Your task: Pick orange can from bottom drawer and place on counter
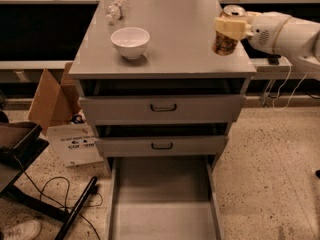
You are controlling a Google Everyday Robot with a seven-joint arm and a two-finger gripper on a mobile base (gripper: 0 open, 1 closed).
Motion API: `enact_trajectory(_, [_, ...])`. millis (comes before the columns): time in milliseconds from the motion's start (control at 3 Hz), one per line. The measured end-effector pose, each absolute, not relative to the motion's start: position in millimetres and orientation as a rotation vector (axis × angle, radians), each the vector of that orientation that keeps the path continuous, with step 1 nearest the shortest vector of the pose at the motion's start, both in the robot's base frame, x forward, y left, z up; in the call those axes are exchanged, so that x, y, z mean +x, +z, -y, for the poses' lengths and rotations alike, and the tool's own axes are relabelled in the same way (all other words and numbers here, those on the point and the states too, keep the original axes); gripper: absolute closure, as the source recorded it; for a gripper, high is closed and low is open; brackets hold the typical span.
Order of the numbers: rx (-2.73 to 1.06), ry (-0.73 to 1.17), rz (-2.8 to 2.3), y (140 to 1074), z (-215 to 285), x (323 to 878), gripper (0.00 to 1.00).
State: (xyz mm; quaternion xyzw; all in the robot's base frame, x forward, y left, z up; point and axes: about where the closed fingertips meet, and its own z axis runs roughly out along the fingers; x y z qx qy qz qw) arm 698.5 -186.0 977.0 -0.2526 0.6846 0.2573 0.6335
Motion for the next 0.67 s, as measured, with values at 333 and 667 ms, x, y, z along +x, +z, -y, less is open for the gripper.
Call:
enact_trajectory(333, [-0.536,0.599,-1.543,970.3,182.6,742.1,1.00])
enact_trajectory(667, [-0.539,0.608,-1.538,948.2,171.2,776.8,1.00])
